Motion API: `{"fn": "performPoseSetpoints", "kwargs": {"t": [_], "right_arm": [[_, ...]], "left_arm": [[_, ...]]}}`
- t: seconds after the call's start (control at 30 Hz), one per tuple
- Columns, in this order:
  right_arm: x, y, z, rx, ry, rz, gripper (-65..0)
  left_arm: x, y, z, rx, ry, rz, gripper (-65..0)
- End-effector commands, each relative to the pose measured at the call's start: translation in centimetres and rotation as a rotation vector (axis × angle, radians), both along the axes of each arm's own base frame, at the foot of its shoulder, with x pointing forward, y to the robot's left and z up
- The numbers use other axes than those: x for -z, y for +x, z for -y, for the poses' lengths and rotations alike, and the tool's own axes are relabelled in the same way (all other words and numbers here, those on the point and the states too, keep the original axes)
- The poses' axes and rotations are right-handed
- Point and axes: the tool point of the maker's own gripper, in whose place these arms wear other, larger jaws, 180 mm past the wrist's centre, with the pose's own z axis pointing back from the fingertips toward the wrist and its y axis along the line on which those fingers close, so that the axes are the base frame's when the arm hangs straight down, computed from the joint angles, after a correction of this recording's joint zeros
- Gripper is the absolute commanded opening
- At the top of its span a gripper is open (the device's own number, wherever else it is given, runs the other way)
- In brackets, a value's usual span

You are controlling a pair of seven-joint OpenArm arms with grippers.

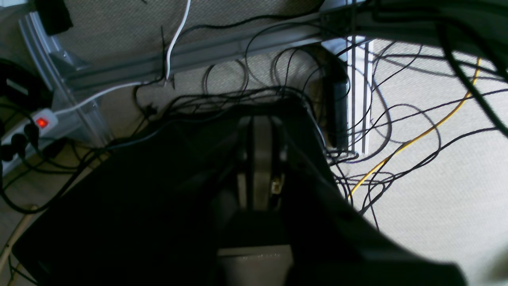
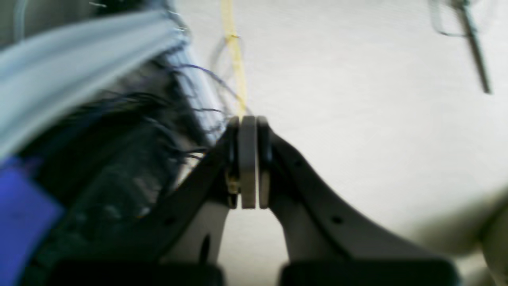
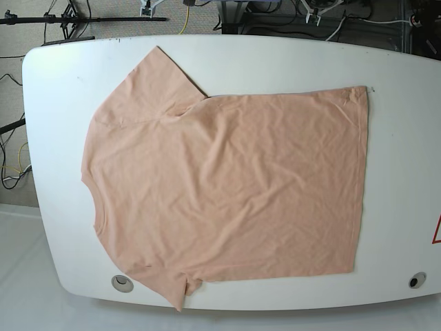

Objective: Fold the T-shirt properly

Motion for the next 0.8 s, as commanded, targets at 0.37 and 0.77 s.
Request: {"fn": "performPoseSetpoints", "kwargs": {"t": [0.37,0.77], "right_arm": [[-0.4,-1.0,1.5,-0.02,-0.038,0.018,-64.3],[-0.8,-1.1,1.9,-0.031,-0.051,0.071,-64.7]], "left_arm": [[-0.5,-0.2,-1.1,-0.006,0.016,0.046,-65.0],[-1.7,2.1,-2.1,0.018,0.033,0.15,-65.0]]}}
